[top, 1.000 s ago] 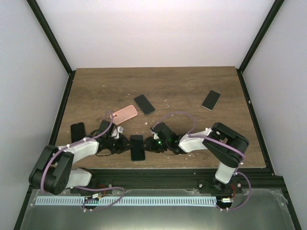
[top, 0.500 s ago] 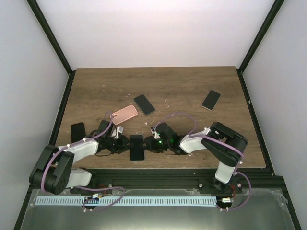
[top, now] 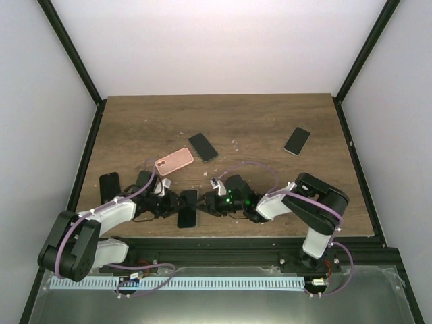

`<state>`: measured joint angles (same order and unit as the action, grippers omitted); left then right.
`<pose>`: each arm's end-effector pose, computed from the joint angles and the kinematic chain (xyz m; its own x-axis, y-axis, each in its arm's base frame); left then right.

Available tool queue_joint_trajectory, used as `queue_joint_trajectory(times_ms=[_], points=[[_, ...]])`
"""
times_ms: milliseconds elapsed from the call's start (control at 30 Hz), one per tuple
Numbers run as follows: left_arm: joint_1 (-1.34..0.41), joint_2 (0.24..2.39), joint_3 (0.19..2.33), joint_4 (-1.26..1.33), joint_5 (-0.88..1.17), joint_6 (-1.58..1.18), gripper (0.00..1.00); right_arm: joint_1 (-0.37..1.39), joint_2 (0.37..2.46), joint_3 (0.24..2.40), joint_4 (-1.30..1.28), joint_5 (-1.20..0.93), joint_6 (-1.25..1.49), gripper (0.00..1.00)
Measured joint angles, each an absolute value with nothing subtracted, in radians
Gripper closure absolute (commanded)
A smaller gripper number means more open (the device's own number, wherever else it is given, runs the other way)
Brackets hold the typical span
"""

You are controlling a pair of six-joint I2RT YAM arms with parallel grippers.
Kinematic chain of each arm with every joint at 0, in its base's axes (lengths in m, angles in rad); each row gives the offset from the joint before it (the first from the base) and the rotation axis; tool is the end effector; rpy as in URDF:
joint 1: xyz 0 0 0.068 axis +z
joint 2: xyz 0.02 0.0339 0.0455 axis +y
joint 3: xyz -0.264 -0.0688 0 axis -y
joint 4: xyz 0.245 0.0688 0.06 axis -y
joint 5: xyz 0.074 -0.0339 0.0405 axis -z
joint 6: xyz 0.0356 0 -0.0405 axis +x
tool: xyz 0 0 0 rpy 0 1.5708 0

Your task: Put the phone into the phone case

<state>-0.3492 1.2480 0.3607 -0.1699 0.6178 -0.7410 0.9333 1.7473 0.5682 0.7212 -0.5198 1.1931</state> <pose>0.1697 -0.0837 0.1221 -0.9726 -0.2314 -0.0219 -0.1494 0.6944 -0.7039 0.1700 0.2592 0.1235 -0.9918 0.0164 -0.1267 -0.1104 0.3887 0.9147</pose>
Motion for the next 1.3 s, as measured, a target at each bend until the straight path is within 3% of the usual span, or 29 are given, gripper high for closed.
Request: queue_joint_trajectory(times_ms=[567, 800, 933, 1100, 1300], points=[[-0.366, 1.263, 0.294, -0.068, 0.726, -0.79, 0.68, 0.947, 1.816, 0.582, 0.905, -0.564, 1.258, 0.53], [-0.366, 1.297, 0.292, -0.03, 0.765, -0.812, 0.7, 0.949, 1.632, 0.577, 0.59, -0.403, 1.165, 0.54], [-0.366, 1.315, 0.308, -0.035, 0.769, -0.815, 0.67, 0.943, 1.557, 0.592, 0.416, -0.311, 1.093, 0.6], [-0.366, 1.298, 0.382, -0.132, 0.703, -0.788, 0.6, 0.933, 1.574, 0.595, 0.321, -0.289, 1.04, 0.65], [-0.366, 1.267, 0.445, -0.215, 0.585, -0.747, 0.63, 0.932, 1.641, 0.628, 0.289, -0.292, 1.006, 0.66]])
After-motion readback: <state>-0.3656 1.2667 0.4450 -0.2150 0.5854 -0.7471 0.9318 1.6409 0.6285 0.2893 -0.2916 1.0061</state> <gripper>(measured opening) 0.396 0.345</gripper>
